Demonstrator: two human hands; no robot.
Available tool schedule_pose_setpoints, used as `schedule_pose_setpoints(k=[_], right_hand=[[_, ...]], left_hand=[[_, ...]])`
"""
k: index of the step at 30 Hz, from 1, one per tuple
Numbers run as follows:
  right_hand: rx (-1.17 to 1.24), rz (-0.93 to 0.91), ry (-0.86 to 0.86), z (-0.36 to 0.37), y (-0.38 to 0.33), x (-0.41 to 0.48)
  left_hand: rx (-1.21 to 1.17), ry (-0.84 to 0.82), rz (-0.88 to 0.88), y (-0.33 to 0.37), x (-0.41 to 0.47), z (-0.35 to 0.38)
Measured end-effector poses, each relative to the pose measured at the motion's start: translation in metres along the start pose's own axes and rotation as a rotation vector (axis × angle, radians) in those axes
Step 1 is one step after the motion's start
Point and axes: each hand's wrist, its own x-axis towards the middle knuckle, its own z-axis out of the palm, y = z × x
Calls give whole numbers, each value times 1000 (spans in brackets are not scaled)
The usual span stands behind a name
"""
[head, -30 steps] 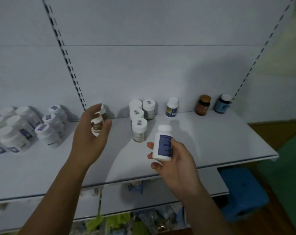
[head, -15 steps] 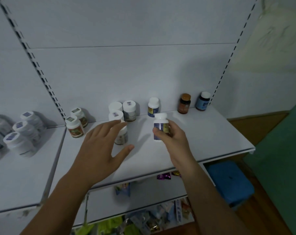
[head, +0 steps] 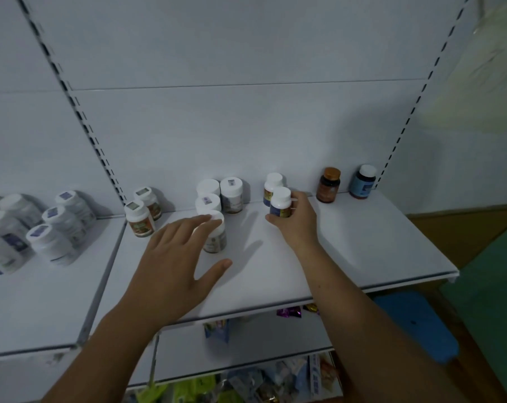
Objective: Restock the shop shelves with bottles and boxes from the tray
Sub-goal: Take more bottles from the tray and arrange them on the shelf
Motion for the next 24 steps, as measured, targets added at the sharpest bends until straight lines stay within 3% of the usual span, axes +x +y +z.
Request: schedule_pose_setpoints(k=[12, 17, 24], right_hand=[[-23, 25, -50, -6, -2, -3], [-287, -274, -80, -35, -28, -68], [-518, -611, -454, -6, -79, -133]], left_hand=[[8, -17, -24, -2, -6, 1], [17, -30, -83, -11, -15, -2], [74, -48, -251, -31, -53, -19]])
